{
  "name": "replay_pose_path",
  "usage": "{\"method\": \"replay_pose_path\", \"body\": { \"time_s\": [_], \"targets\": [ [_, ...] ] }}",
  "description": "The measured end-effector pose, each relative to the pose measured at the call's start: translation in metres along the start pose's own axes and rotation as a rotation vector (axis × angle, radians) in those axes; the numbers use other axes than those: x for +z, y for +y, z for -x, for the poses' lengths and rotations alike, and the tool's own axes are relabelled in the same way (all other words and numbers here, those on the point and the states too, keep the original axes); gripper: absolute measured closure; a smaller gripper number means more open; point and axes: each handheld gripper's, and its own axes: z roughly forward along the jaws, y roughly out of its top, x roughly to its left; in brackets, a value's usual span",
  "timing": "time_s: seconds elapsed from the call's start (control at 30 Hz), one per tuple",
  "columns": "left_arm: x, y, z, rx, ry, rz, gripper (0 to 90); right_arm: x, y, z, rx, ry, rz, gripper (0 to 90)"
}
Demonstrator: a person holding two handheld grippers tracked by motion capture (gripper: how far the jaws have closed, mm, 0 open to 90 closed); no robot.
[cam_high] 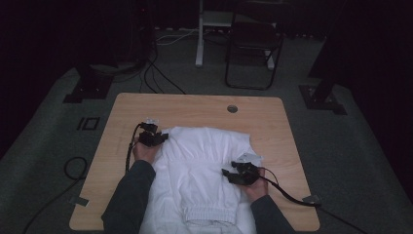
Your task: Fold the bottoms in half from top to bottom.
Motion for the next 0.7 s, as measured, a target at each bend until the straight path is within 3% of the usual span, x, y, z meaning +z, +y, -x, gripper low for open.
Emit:
{"method": "replay_pose_path", "body": {
  "time_s": [0.03,0.13,0.27,0.4,0.47,0.6,0.7],
  "targets": [
    [0.0,0.0,-0.001,-0.003,-0.002,0.001,79.0,-0.01,0.009,0.011,0.014,0.001,0.036,53.1],
    [0.0,0.0,0.001,0.007,0.004,0.001,79.7,-0.026,0.028,0.036,0.057,-0.059,0.108,51.1],
    [0.0,-0.001,0.001,0.003,0.006,0.004,79.6,-0.03,0.049,0.08,0.162,-0.165,0.131,46.2],
    [0.0,-0.002,0.0,-0.006,-0.001,0.011,79.4,-0.015,0.058,0.115,0.31,-0.14,0.135,39.8],
    [0.0,-0.002,0.0,-0.007,-0.001,0.011,79.3,-0.001,0.059,0.126,0.362,-0.123,0.099,37.9],
    [0.0,-0.002,-0.001,-0.01,-0.007,0.013,79.2,0.023,0.053,0.133,0.413,-0.093,0.043,37.0],
    [0.0,-0.002,-0.002,-0.014,-0.008,0.013,79.2,0.032,0.05,0.133,0.399,-0.114,0.021,38.0]
  ]
}}
